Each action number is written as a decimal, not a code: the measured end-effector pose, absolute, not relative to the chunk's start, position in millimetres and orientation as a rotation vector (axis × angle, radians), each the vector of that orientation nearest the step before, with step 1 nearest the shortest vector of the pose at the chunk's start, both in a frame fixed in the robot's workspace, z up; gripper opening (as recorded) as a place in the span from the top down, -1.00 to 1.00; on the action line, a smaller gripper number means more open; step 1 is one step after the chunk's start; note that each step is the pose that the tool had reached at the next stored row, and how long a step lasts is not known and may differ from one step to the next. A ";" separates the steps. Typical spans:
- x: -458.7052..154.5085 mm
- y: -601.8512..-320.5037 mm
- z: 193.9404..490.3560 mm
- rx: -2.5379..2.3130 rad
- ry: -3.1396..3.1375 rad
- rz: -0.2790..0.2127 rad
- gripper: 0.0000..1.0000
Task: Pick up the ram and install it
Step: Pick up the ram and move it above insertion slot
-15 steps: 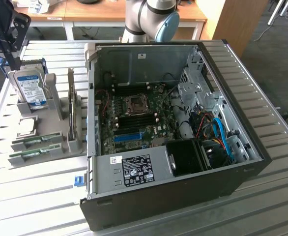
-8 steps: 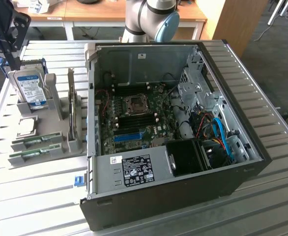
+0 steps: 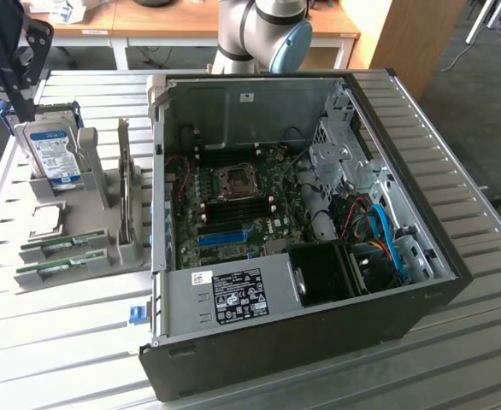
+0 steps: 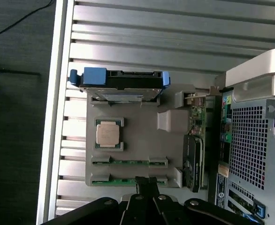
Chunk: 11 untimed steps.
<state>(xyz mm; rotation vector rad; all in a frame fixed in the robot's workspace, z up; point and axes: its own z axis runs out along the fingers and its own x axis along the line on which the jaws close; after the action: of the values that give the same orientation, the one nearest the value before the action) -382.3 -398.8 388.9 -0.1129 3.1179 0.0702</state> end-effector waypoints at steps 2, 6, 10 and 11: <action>-382.2 -398.9 388.9 -0.161 3.116 0.071 0.79; -382.3 -398.8 388.9 -0.260 3.111 0.072 0.79; -382.2 -398.8 388.8 -0.358 3.103 0.073 0.79; -382.2 -398.8 388.9 -0.382 3.100 0.073 0.79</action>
<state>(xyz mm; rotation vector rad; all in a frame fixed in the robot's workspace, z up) -382.2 -398.8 388.9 -0.3822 3.1004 0.0729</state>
